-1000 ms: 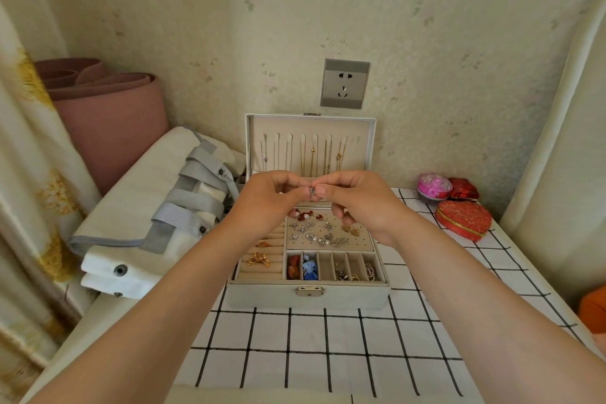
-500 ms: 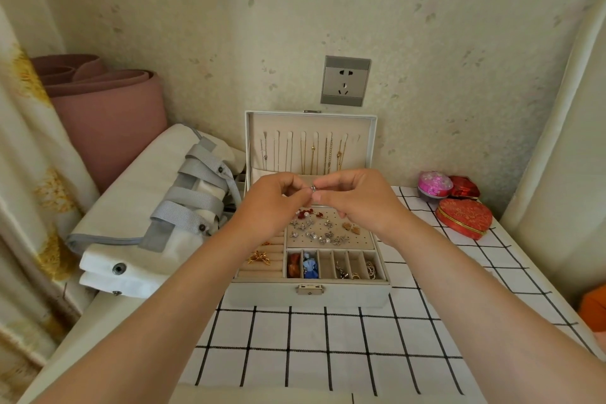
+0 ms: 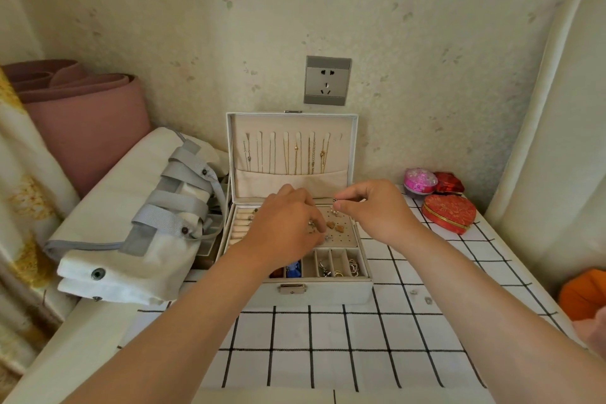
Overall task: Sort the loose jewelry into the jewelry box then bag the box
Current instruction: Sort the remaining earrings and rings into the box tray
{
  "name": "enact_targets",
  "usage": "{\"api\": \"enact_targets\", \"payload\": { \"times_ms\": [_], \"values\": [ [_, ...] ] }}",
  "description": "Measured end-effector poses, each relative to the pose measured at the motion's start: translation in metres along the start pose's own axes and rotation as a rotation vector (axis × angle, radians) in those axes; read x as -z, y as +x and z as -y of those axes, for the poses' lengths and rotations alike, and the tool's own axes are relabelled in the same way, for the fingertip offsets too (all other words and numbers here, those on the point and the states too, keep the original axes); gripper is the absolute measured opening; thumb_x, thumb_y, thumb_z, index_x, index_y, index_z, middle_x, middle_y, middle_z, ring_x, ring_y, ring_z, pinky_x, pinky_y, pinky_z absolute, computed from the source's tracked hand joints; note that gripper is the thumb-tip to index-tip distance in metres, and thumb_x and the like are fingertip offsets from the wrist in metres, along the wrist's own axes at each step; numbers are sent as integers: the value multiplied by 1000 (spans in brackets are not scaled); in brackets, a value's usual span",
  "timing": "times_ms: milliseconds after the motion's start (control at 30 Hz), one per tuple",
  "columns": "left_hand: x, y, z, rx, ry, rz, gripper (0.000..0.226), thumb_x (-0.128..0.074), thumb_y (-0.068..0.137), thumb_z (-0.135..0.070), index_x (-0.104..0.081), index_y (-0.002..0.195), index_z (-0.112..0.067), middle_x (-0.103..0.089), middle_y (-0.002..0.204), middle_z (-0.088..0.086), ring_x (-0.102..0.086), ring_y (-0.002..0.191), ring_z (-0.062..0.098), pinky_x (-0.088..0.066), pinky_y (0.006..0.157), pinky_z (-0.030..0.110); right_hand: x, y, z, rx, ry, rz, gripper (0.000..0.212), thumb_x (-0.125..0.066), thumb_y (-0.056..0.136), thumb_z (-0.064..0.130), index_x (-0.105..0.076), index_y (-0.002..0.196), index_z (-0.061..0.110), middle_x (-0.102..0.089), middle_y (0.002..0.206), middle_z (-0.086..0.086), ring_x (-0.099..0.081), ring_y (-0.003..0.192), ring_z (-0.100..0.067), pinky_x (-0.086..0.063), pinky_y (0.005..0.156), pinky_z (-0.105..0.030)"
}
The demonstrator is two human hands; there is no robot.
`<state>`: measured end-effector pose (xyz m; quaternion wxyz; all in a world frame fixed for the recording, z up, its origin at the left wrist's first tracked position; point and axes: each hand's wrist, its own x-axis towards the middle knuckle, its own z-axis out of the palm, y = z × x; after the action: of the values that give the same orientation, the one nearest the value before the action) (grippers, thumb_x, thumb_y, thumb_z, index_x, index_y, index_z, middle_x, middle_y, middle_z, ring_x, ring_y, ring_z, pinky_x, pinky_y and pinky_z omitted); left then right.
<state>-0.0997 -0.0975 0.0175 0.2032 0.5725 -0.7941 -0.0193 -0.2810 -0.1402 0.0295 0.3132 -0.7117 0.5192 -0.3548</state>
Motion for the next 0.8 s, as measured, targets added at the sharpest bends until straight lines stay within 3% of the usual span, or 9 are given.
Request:
{"api": "enact_targets", "payload": {
  "times_ms": [100,167,267,367,567,667,800],
  "values": [
    [-4,2,-2,-30,57,2,13,-71,83,-46,-75,92,-37,-55,103,-15,-39,102,8,-35,90,30,5,-2,-4,5,-25,14,21,-77,86,17,-72,78,36,-67,79,21,-62,79,8,-41,70,-8],
    [-8,4,-3,-37,63,4,13,-70,84,-46,-75,92,-36,-55,103,-16,-40,102,9,-33,88,29,6,-2,-6,-3,-35,36,13,-76,87,18,-75,86,31,-67,82,20,-62,82,7,-41,71,-8],
    [-13,6,-9,-8,1,-13,13,-71,83,-47,-75,90,-36,-58,99,-15,-43,99,10,-34,87,31,7,-2,-8,3,-43,43,10,-76,87,19,-78,96,24,-68,86,18,-62,85,5,-41,72,-9],
    [-17,9,-17,11,-30,-71,11,-69,85,-48,-75,88,-39,-65,90,-14,-49,93,11,-37,88,34,6,-2,-9,14,-38,29,10,-76,87,18,-77,95,24,-68,85,18,-62,83,7,-41,69,-6],
    [-6,12,-10,109,-206,-186,8,-68,87,-45,-71,86,-38,-67,83,-19,-54,82,7,-45,82,34,2,-2,-7,23,-43,40,8,-76,86,20,-78,91,27,-71,84,15,-64,80,4,-44,72,-13],
    [7,12,6,211,-423,-141,8,-65,92,-36,-65,84,-32,-69,77,-15,-62,73,3,-55,75,35,-1,-7,0,39,-146,95,8,-78,84,26,-76,85,34,-71,79,17,-63,76,5,-47,72,-16],
    [17,7,21,264,-485,-104,7,-63,94,-30,-62,87,-29,-67,81,-8,-62,74,5,-52,74,29,-8,-15,8,107,-377,194,10,-77,85,31,-78,95,31,-71,96,20,-62,88,4,-49,81,-20]
  ]
}}
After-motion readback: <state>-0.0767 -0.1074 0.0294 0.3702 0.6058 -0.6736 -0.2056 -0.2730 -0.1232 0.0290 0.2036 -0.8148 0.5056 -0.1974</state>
